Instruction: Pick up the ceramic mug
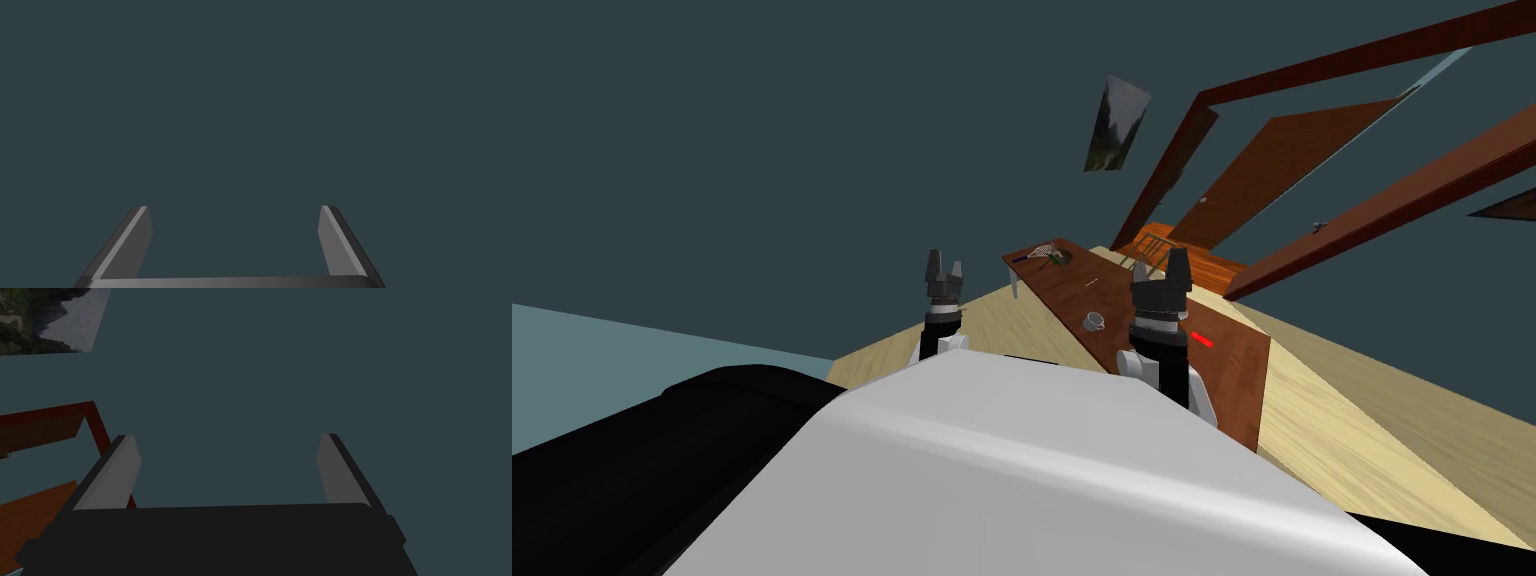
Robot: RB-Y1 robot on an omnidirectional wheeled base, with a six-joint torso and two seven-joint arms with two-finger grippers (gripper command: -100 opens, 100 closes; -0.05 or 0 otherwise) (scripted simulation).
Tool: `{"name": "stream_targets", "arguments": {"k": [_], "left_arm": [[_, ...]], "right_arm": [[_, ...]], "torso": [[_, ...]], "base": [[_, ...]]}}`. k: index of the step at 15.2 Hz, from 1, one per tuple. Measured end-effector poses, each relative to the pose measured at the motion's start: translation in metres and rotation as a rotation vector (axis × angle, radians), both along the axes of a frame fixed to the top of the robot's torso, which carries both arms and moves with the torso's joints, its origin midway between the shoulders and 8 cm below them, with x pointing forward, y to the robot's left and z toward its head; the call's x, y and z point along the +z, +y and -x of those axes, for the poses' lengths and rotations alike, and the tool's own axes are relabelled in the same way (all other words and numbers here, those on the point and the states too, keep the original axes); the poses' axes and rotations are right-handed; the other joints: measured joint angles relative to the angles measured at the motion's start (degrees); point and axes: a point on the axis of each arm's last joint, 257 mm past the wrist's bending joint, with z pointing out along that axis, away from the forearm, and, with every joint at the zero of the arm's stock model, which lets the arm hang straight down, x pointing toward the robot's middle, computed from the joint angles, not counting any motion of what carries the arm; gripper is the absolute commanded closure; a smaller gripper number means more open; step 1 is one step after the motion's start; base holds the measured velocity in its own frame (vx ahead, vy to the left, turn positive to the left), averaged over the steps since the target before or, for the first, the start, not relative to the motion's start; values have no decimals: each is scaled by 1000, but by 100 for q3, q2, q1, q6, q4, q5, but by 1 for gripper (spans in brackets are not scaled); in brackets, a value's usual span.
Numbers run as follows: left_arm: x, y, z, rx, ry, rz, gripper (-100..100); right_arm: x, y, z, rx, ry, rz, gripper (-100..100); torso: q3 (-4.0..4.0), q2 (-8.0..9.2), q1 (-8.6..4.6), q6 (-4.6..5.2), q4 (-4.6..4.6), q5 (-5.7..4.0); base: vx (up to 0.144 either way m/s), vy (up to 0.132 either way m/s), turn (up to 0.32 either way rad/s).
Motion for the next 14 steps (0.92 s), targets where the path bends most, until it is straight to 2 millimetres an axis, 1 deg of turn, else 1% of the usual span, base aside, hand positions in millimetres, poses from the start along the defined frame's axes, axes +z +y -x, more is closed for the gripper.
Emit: {"name": "stream_targets", "arguments": {"k": [4, 8, 10, 14], "left_arm": [[0, 0, 0, 0, 0, 0, 0], [0, 0, 0, 0, 0, 0, 0], [0, 0, 0, 0, 0, 0, 0], [0, 0, 0, 0, 0, 0, 0]], "right_arm": [[-29, -25, -24, 5, 116, -48, -100], [-50, -41, -39, 0, 204, -94, -100], [-62, -54, -49, -6, 253, -123, -100], [-95, -79, -64, -27, 358, -196, -100]], "torso": [[-3, -4, 1, 0, -1, 0], [4, 7, -8, 0, 1, -1], [2, 3, -5, 0, 1, -1], [-2, -3, -4, 0, -1, -1]], "base": [[51, 76, -4], [35, 61, -1], [56, 80, -2], [56, 74, -4]]}}
